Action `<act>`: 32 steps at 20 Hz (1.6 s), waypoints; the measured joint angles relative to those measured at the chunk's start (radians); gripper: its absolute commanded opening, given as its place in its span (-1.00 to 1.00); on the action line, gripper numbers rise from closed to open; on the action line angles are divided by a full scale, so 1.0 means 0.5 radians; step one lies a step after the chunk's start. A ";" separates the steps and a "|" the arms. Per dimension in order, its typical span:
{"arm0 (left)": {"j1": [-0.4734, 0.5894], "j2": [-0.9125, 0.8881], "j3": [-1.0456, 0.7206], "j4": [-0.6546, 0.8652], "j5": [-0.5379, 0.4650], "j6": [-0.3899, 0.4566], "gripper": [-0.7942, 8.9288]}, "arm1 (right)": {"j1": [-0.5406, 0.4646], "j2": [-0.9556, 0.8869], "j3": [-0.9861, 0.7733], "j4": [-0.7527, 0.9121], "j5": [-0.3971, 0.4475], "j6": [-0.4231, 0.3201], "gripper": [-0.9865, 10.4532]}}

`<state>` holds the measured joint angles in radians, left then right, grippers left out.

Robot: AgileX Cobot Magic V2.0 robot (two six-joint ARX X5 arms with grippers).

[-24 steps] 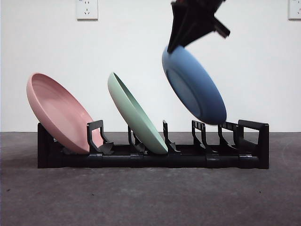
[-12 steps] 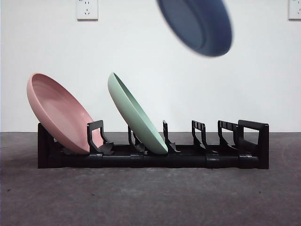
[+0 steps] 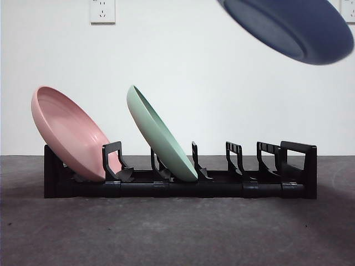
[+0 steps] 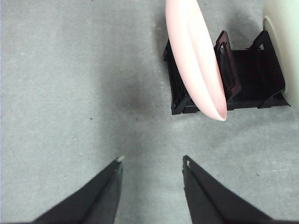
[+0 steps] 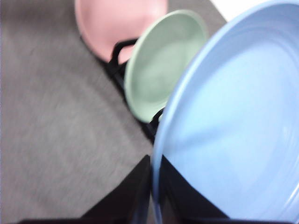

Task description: Place the plate

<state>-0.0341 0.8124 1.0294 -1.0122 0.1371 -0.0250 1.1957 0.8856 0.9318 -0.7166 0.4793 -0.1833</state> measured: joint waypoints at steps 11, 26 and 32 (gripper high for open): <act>0.000 0.000 0.000 0.000 0.001 0.000 -0.41 | 0.587 0.446 -0.171 -0.010 -0.227 0.009 -0.81; 0.000 0.000 0.000 0.000 0.000 0.000 -0.41 | 0.275 1.198 -0.172 0.389 -0.443 -0.037 -0.80; 0.000 0.000 0.000 -0.001 0.001 0.000 -0.41 | 0.166 1.246 -0.172 0.411 -0.555 -0.075 -0.64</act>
<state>-0.0341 0.8124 1.0294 -1.0126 0.1375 -0.0250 1.2789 1.5085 0.8459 -0.5110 0.2020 -0.2207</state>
